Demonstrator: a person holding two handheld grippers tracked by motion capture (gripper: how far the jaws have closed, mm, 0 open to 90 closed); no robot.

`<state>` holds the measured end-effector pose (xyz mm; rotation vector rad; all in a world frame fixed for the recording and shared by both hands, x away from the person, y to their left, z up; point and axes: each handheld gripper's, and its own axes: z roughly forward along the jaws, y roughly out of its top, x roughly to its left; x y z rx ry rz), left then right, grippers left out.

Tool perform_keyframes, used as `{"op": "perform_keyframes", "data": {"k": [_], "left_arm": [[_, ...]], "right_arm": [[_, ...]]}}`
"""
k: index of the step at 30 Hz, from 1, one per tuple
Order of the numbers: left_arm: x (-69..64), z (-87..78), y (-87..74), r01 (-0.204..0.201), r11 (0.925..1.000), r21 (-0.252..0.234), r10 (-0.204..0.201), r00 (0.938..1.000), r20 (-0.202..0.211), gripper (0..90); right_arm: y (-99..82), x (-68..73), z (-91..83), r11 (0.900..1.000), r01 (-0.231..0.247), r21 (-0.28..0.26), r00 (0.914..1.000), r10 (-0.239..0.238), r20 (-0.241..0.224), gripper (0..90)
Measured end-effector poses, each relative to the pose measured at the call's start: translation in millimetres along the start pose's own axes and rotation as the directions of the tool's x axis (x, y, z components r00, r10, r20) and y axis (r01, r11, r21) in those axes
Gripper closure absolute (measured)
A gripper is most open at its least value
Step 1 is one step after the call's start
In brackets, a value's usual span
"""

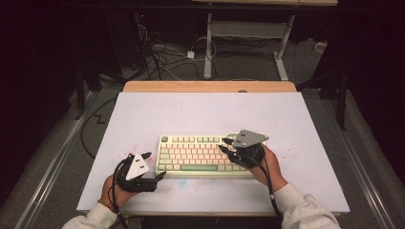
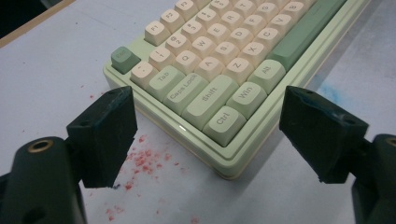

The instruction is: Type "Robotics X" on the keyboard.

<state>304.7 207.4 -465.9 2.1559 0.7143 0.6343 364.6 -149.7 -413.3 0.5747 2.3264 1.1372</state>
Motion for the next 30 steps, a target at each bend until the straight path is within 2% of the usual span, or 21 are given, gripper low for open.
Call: {"op": "perform_keyframes", "data": {"k": [6, 7, 8, 9, 11, 12, 15, 20, 25, 27, 28, 30], "left_arm": [[0.3, -0.6, 0.2, 0.003, 1.0, -0.004, -0.003, 1.0, 0.0, 18.4], [0.3, -0.7, 0.3, 0.003, 1.0, -0.004, -0.003, 1.0, -0.001, 18.4], [0.2, -0.8, 0.4, 0.002, 1.0, -0.003, -0.002, 1.0, -0.001, 18.4], [0.3, -1.0, 0.4, 0.003, 1.0, -0.003, -0.003, 1.0, -0.001, 18.4], [0.5, -1.5, 0.6, 0.004, 1.0, -0.007, -0.004, 1.0, -0.002, 18.4], [0.6, -1.8, 0.8, 0.004, 1.0, -0.008, -0.004, 1.0, -0.003, 18.4], [0.8, -3.0, 1.4, 0.005, 0.9999, -0.01, -0.005, 1.0, -0.004, 18.4], [0.9, -5.6, 3.2, 0.013, 0.9996, -0.024, -0.014, 0.9999, -0.004, 18.4], [0.3, -7.1, 5.7, 0.036, 0.9988, -0.033, -0.036, 0.9994, 0.002, 19.0], [0.9, -7.9, 7.4, 0.032, 0.9985, -0.044, -0.032, 0.9995, -0.004, 21.4], [0.2, -8.2, 8.0, 0.046, 0.998, -0.042, -0.046, 0.9989, 0.003, 21.7], [0.0, -8.7, 9.5, 0.048, 0.9979, -0.043, -0.048, 0.9988, 0.004, 25.1]], "right_arm": [[-2.4, -0.7, -3.6, 0.9999, -0.001, -0.01, 1.0, 0.001, 0.004, 52.9], [-3.7, -0.5, -4.4, 1.0, 0.0, -0.008, 1.0, 0.0, -0.001, 47.1], [-3.7, -0.5, -4.4, 1.0, 0.0, -0.008, 1.0, 0.0, -0.001, 47.1], [-5.2, 0.4, -5.7, 0.9998, 0.002, -0.018, 1.0, -0.002, 0.009, 40.6], [-6.0, 0.8, -6.6, 0.9997, 0.003, -0.025, 1.0, -0.003, 0.008, 37.9], [-7.4, 1.9, -8.0, 0.9993, 0.007, -0.038, 0.9999, -0.006, 0.013, 30.9], [-9.0, 3.1, -10.1, 0.999, 0.013, -0.043, 0.9998, -0.012, 0.019, 27.1], [-15.3, 4.1, -22.2, 0.9971, 0.007, -0.076, 0.9985, -0.003, 0.054, 20.9], [-26.7, 3.3, -36.5, 0.9946, 0.007, -0.104, 0.9966, 0.001, 0.082, 19.4], [-31.2, 2.9, -41.4, 0.9947, 0.007, -0.102, 0.9956, 0.002, 0.094, 19.4], [-33.6, 2.7, -44.0, 0.9945, 0.005, -0.104, 0.9953, 0.005, 0.097, 19.6], [-38.0, 2.4, -48.9, 0.9942, -0.001, -0.108, 0.9942, 0.012, 0.107, 19.5]]}}
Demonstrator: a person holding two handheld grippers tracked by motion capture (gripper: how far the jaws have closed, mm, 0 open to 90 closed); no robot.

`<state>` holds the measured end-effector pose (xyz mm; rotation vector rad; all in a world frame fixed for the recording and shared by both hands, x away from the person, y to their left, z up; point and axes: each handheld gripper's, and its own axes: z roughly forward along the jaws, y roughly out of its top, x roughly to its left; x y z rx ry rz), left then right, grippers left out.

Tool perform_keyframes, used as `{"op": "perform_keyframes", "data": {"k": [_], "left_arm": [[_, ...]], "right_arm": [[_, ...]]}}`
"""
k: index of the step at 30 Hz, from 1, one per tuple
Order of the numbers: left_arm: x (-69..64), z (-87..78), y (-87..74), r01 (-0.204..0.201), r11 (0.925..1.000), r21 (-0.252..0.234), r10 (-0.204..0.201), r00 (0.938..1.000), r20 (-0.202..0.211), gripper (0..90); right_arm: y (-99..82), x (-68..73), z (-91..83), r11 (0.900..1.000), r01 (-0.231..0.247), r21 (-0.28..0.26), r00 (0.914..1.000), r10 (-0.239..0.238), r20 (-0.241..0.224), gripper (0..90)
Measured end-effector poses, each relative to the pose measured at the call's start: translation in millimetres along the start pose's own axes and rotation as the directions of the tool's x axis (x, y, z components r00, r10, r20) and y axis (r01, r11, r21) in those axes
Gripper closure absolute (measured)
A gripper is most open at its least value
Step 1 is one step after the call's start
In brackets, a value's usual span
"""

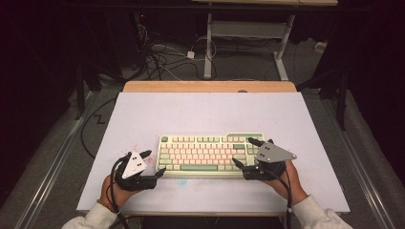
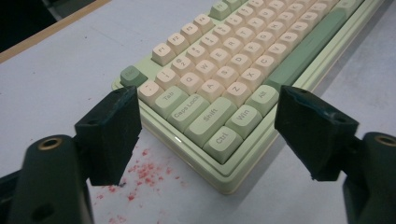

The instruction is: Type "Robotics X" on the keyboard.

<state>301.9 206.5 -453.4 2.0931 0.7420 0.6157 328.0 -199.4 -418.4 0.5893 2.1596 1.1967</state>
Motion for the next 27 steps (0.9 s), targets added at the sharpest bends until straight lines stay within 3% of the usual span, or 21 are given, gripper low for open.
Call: {"op": "perform_keyframes", "data": {"k": [8, 11, 12, 14, 18, 22, 27], "left_arm": [[-0.3, 0.7, 4.9, -0.001, 0.9999, -0.012, 0.001, 0.9999, 0.015, 29.5], [-0.5, 2.7, 8.9, -0.005, 0.9999, -0.013, 0.006, 0.9993, 0.036, 38.5], [-0.8, 3.6, 10.4, -0.006, 0.9998, -0.019, 0.007, 0.9988, 0.048, 50.7], [-1.2, 5.6, 14.7, -0.018, 0.9998, -0.012, 0.019, 0.9979, 0.062, 54.9], [-3.3, 12.7, 24.1, -0.031, 0.9995, 0.003, 0.031, 0.9936, 0.109, 74.9], [-7.6, 21.7, 34.8, -0.051, 0.9984, 0.025, 0.046, 0.9879, 0.148, 86.3], [-14.1, 33.1, 48.2, -0.071, 0.9961, 0.052, 0.061, 0.9817, 0.181, 87.5]], "right_arm": [[-14.3, -1.4, -17.5, 1.0, -0.003, -0.004, 0.9994, 0.003, 0.033, 19.4], [-19.3, -2.1, -23.0, 1.0, -0.006, -0.004, 0.9989, 0.006, 0.047, 19.4], [-23.2, -2.2, -26.1, 0.9999, -0.013, 0.001, 0.9985, 0.013, 0.054, 19.4], [-25.2, -1.9, -27.6, 0.9999, -0.014, 0.005, 0.9985, 0.014, 0.053, 19.5], [-32.4, -0.6, -33.1, 0.9996, -0.016, 0.025, 0.9977, 0.014, 0.066, 19.5], [-38.0, -0.1, -39.0, 0.999, -0.025, 0.036, 0.9967, 0.022, 0.078, 19.7], [-43.2, 0.2, -41.7, 0.9987, -0.028, 0.043, 0.9963, 0.024, 0.083, 19.6]]}}
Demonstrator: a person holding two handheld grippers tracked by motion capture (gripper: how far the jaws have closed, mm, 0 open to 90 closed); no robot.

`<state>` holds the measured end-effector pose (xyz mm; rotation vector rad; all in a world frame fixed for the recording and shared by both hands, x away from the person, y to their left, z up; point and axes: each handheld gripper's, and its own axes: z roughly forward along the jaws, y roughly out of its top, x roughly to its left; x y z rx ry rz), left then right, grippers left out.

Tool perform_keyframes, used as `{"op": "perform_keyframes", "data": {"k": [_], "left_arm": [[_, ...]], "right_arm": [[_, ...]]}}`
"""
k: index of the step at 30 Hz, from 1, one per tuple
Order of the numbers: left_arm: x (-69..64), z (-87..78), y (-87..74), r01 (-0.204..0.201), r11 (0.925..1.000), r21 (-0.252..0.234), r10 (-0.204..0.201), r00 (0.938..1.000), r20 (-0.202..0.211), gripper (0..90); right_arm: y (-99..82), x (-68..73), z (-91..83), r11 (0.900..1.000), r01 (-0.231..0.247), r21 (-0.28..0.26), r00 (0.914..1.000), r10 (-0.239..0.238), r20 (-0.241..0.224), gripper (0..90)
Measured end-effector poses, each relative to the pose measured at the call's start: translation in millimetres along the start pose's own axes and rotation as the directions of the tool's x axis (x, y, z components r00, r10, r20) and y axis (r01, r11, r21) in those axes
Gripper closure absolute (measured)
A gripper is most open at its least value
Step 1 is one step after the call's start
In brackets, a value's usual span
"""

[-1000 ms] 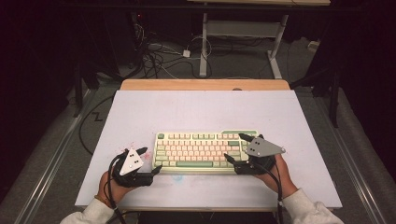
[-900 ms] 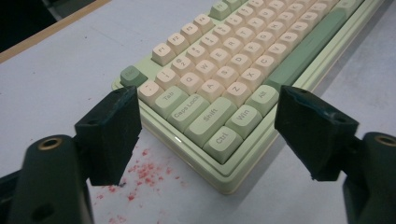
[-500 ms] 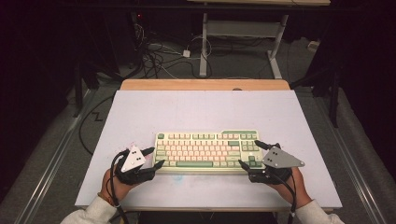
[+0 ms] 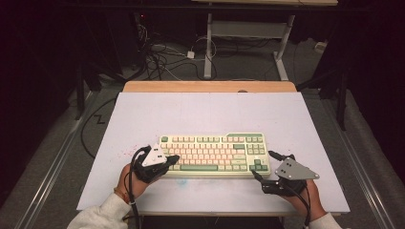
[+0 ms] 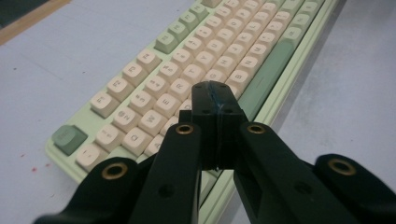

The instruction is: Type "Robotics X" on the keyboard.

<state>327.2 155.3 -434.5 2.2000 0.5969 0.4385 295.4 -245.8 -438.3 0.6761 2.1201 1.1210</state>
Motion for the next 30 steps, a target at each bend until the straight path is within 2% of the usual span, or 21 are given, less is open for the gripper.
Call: {"op": "perform_keyframes", "data": {"k": [8, 15, 30], "left_arm": [[-5.9, 25.7, 22.6, -0.04, 0.9983, 0.042, 0.037, 0.9973, 0.064, 87.4], [-8.0, 47.0, 32.2, -0.061, 0.9941, 0.09, 0.053, 0.9949, 0.086, 87.4], [-11.2, 69.5, 38.0, -0.079, 0.9846, 0.156, 0.068, 0.9952, 0.07, 87.4]], "right_arm": [[-0.8, 0.7, 3.2, 1.0, 0.007, 0.007, 1.0, -0.007, -0.001, 19.6], [-2.3, 0.5, 4.4, 0.9999, 0.01, 0.011, 1.0, -0.01, -0.001, 19.6], [-2.7, 1.9, 6.4, 0.9992, 0.031, 0.024, 0.9995, -0.031, -0.004, 19.7]]}}
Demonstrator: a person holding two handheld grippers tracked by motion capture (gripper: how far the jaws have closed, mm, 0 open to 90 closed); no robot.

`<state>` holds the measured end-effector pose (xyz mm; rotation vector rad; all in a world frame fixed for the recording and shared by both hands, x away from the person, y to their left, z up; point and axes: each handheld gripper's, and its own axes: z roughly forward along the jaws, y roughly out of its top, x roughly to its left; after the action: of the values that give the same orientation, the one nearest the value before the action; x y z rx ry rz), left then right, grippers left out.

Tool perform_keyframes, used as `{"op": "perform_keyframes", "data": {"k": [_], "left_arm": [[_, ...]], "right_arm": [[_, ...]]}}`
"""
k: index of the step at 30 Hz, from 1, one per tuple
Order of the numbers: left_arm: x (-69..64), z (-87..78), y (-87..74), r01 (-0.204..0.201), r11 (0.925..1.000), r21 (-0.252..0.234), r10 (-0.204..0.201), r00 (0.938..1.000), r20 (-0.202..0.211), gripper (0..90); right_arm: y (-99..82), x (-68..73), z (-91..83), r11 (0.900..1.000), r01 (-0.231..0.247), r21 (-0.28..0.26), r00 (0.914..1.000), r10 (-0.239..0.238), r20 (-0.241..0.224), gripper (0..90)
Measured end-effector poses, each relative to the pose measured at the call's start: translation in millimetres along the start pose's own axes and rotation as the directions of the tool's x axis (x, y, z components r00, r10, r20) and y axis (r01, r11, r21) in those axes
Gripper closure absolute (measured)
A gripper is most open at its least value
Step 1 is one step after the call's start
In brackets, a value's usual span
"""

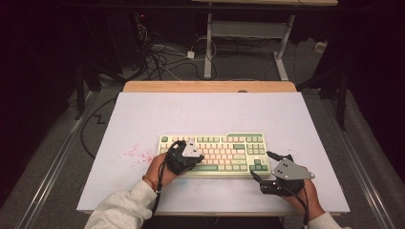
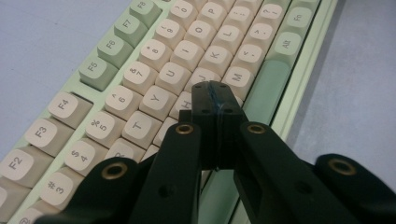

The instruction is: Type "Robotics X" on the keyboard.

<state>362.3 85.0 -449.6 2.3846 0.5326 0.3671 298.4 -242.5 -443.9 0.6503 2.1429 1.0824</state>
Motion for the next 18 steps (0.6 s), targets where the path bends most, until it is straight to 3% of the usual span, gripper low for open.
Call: {"op": "perform_keyframes", "data": {"k": [8, 18], "left_arm": [[-1.0, 3.5, -1.7, -0.012, 0.9995, 0.03, 0.012, 0.9999, -0.004, 87.5], [-1.0, -7.2, -0.6, -0.011, 0.9994, -0.033, 0.01, 0.9995, -0.03, 87.3]], "right_arm": [[-0.2, 0.3, 0.4, 1.0, 0.0, 0.002, 1.0, 0.0, -0.004, 19.7], [0.5, 0.2, 0.1, 1.0, 0.002, 0.002, 1.0, -0.002, -0.003, 19.7]]}}
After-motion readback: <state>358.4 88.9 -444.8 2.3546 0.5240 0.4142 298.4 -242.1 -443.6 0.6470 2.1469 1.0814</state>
